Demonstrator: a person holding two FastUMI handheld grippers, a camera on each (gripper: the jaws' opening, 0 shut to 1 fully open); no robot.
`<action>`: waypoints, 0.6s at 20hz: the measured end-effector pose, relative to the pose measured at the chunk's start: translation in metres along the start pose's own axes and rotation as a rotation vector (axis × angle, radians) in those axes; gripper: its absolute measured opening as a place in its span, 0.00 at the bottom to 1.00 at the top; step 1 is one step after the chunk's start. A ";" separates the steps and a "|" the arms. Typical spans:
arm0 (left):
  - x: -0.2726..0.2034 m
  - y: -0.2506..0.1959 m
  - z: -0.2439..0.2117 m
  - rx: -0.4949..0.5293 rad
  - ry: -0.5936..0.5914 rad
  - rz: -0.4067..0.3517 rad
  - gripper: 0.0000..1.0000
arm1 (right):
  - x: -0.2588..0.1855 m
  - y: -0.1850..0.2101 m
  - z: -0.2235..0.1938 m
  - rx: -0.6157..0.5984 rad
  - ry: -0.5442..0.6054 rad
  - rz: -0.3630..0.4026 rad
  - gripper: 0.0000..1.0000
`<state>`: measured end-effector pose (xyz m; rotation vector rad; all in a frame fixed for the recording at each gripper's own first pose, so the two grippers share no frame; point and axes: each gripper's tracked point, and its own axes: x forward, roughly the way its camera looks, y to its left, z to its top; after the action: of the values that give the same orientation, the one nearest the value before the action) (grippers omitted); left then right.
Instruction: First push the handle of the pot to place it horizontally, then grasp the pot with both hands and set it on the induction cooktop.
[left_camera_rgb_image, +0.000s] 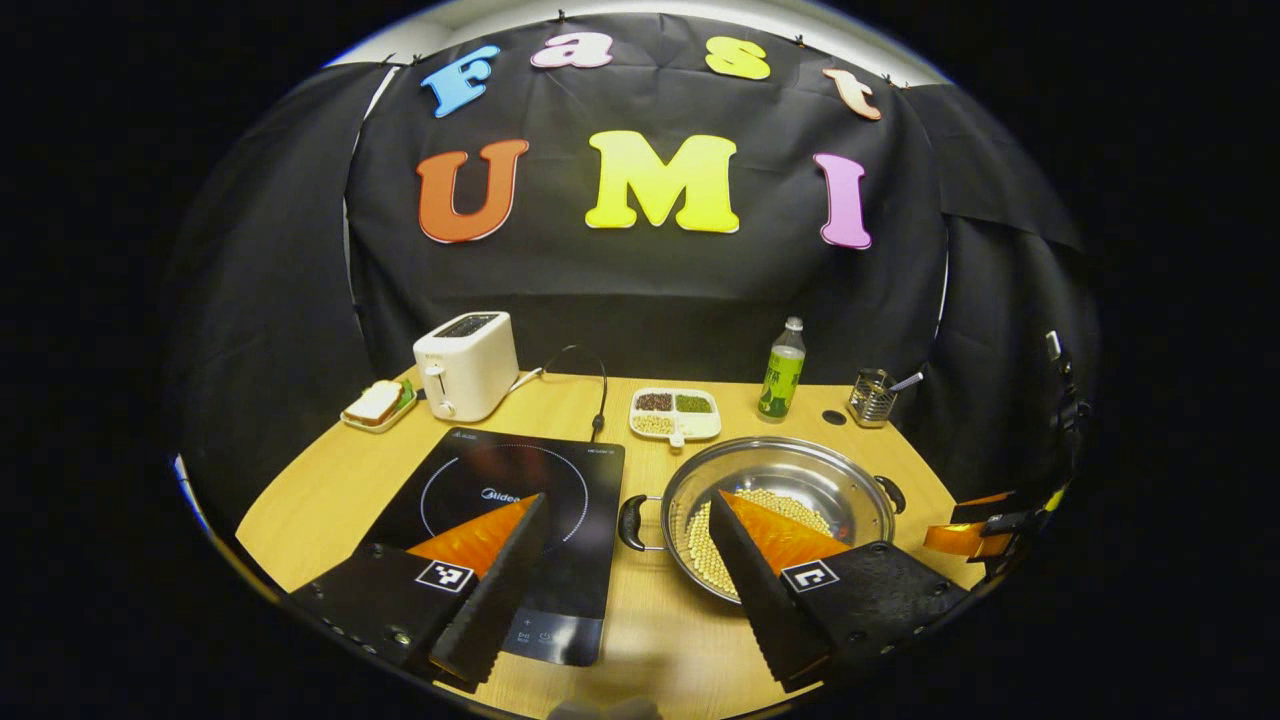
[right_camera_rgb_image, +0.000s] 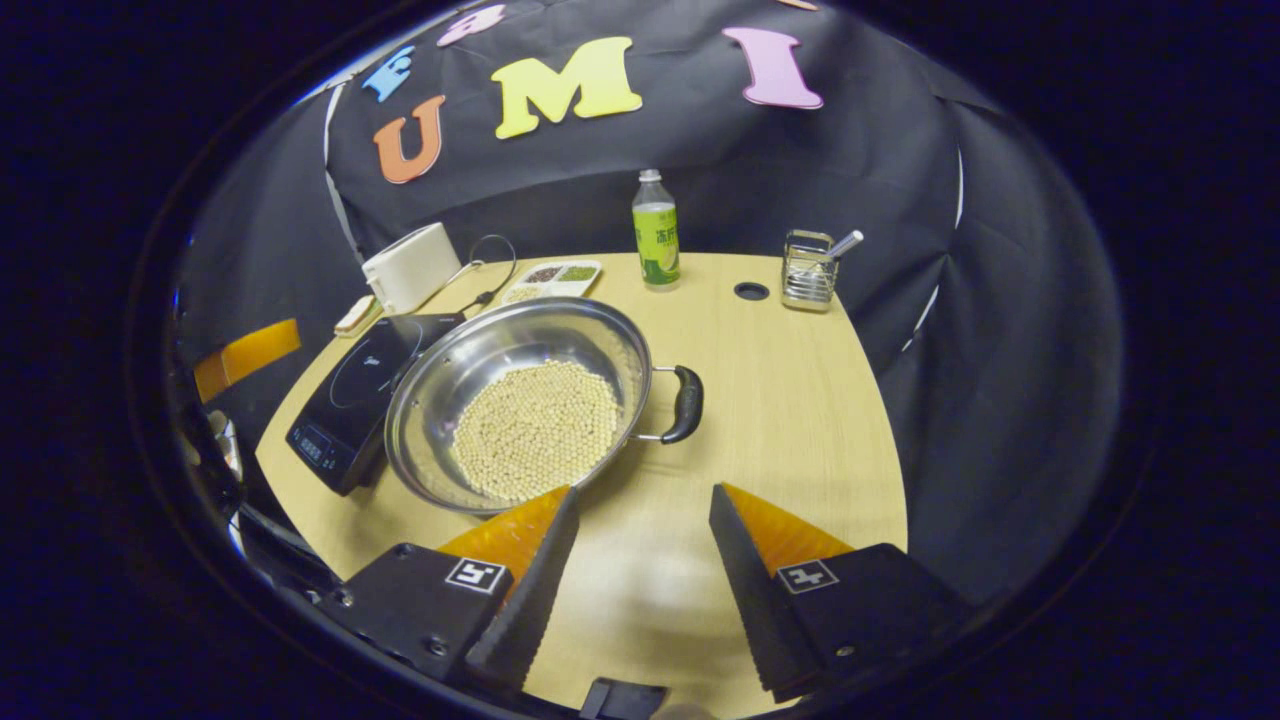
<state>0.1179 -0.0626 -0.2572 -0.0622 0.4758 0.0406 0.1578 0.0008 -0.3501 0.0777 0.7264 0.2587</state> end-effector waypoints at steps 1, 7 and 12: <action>0.008 0.001 -0.005 -0.003 0.022 0.003 0.96 | 0.006 0.002 0.004 0.006 -0.001 0.003 0.84; 0.059 0.000 -0.033 -0.008 0.112 0.006 0.96 | 0.045 -0.006 0.027 0.025 0.014 -0.028 0.84; 0.101 -0.004 -0.053 0.012 0.180 0.002 0.96 | 0.077 -0.013 0.036 0.019 0.043 -0.034 0.84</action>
<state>0.1838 -0.0674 -0.3502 -0.0542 0.6556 0.0346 0.2396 0.0095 -0.3754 0.0776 0.7722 0.2215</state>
